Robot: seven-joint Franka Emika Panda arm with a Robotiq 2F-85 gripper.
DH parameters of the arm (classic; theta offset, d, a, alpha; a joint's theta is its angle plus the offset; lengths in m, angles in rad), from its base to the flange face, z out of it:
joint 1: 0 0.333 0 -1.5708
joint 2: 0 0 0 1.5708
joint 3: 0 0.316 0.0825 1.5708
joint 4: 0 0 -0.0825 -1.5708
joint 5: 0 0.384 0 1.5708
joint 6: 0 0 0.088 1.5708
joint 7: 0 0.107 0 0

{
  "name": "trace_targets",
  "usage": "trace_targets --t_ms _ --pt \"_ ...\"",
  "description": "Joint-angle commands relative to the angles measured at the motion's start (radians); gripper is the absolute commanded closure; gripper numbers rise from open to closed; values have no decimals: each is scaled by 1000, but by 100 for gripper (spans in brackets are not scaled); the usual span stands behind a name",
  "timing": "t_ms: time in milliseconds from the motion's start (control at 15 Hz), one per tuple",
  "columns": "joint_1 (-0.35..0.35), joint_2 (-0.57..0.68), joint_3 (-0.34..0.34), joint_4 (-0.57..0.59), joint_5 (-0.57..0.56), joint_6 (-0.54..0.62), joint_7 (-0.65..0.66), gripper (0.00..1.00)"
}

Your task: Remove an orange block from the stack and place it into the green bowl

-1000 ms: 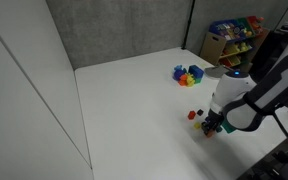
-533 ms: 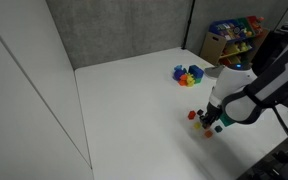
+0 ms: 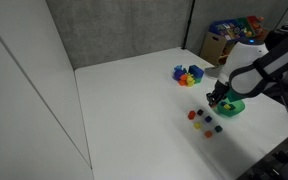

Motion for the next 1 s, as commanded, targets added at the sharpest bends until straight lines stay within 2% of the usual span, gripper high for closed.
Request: trace_targets --t_ms 0,267,333,400,467,667,800,933 --pt "-5 -24 -74 22 -56 -41 49 90" --pt "-16 -41 -140 24 -82 -45 67 90" --pt "-23 -51 -145 23 -80 -55 64 46" --pt "-33 -66 -143 19 -73 -58 55 45" --pt "-42 -79 -141 15 -69 -60 50 39" --pt "-81 -142 -108 -2 -47 -73 26 14" --pt "-104 -191 -77 -10 -42 -115 0 1" --pt "-129 -241 -36 -13 -32 -188 -37 0"
